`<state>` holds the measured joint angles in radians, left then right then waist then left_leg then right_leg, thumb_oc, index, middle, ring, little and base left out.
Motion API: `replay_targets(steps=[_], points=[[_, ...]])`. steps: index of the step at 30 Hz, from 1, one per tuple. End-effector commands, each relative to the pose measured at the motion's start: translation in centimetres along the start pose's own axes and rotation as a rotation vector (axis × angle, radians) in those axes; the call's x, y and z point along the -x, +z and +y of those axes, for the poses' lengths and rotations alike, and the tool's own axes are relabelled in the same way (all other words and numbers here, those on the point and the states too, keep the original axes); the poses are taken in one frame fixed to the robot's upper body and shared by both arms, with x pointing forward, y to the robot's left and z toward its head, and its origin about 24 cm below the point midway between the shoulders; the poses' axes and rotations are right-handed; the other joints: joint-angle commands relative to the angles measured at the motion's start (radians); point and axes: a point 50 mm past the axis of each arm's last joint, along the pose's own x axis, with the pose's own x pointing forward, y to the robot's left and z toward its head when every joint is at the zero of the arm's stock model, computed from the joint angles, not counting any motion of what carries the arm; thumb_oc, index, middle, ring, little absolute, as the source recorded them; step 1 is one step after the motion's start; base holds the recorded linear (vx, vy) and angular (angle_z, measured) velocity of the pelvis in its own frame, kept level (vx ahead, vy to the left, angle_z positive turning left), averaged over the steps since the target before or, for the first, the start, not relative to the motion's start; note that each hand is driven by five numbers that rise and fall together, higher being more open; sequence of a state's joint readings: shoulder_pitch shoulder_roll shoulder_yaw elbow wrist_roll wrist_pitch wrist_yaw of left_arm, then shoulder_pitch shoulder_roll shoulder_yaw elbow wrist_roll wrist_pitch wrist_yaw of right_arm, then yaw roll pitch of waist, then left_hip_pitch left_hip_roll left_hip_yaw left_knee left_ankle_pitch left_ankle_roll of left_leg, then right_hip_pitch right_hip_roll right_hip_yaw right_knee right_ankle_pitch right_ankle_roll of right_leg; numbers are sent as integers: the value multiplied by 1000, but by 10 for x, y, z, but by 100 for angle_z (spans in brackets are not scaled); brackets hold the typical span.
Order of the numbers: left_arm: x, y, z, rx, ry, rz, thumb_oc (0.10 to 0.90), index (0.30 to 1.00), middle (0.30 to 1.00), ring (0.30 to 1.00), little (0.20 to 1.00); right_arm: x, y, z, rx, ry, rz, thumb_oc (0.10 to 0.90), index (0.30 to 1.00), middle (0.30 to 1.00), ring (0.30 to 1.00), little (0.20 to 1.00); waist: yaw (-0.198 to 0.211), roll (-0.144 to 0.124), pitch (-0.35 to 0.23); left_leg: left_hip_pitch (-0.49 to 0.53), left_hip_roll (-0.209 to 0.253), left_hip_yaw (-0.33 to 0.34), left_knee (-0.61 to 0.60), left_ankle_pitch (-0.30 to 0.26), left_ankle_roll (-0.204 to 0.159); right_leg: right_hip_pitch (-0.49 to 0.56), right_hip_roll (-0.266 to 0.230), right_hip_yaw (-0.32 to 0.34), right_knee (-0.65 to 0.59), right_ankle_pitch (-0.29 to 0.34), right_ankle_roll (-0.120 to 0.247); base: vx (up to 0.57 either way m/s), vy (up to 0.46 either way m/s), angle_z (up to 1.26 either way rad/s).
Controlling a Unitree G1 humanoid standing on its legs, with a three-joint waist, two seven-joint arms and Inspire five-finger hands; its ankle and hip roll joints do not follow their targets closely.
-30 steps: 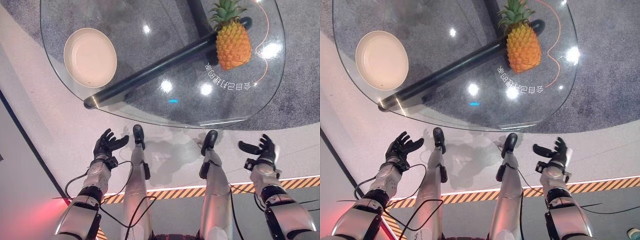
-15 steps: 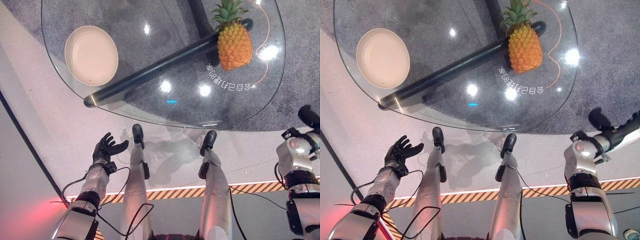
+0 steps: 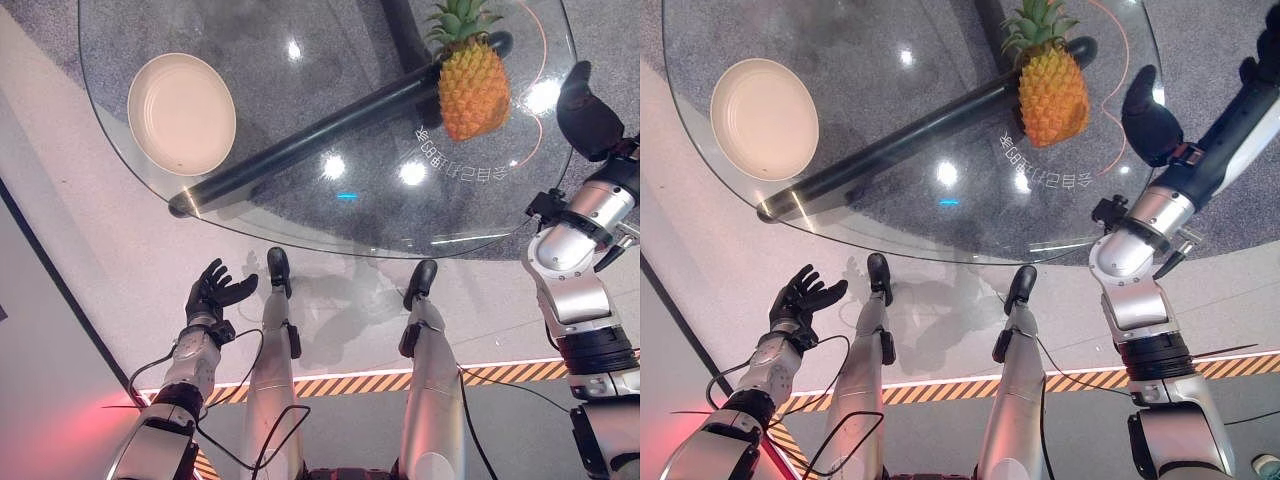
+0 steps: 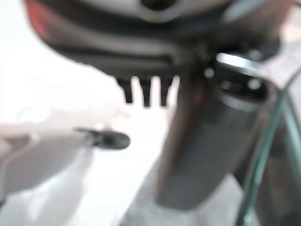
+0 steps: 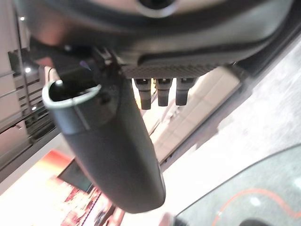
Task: Pick up the fruit to the plate
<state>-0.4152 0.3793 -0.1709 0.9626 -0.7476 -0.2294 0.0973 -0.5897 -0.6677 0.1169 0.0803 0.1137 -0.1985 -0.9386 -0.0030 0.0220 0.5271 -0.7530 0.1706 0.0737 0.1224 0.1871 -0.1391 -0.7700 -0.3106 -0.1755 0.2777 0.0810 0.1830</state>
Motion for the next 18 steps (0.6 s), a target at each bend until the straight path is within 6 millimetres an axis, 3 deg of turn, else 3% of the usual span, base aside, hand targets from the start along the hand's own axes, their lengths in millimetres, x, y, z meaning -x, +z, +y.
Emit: replay_targets(steps=[1, 8, 18], points=[[11, -17, 25, -28, 81, 16, 800, 900, 900, 900, 900, -19, 45, -6, -22, 29, -234, 800, 900, 900, 900, 900, -1, -8, -7, 12, -3, -43, 65, -82, 9, -22, 4, -18, -27, 49, 21, 5, 37, 1], [11, -19, 20, -25, 67, 21, 800, 900, 900, 900, 900, -7, 56, 15, -58, 202, -241, 800, 900, 900, 900, 900, 2, -3, -7, 16, -3, -32, 59, -73, 7, -20, 4, -18, -29, 48, 19, 0, 5, 0], [11, -20, 15, -34, 55, 28, 800, 900, 900, 900, 900, 6, 48, 34, -65, 371, -155, 800, 900, 900, 900, 900, 7, 1, -7, 30, -2, -19, 38, -60, 6, -11, 2, -25, -42, 56, 20, 0, 0, 0]])
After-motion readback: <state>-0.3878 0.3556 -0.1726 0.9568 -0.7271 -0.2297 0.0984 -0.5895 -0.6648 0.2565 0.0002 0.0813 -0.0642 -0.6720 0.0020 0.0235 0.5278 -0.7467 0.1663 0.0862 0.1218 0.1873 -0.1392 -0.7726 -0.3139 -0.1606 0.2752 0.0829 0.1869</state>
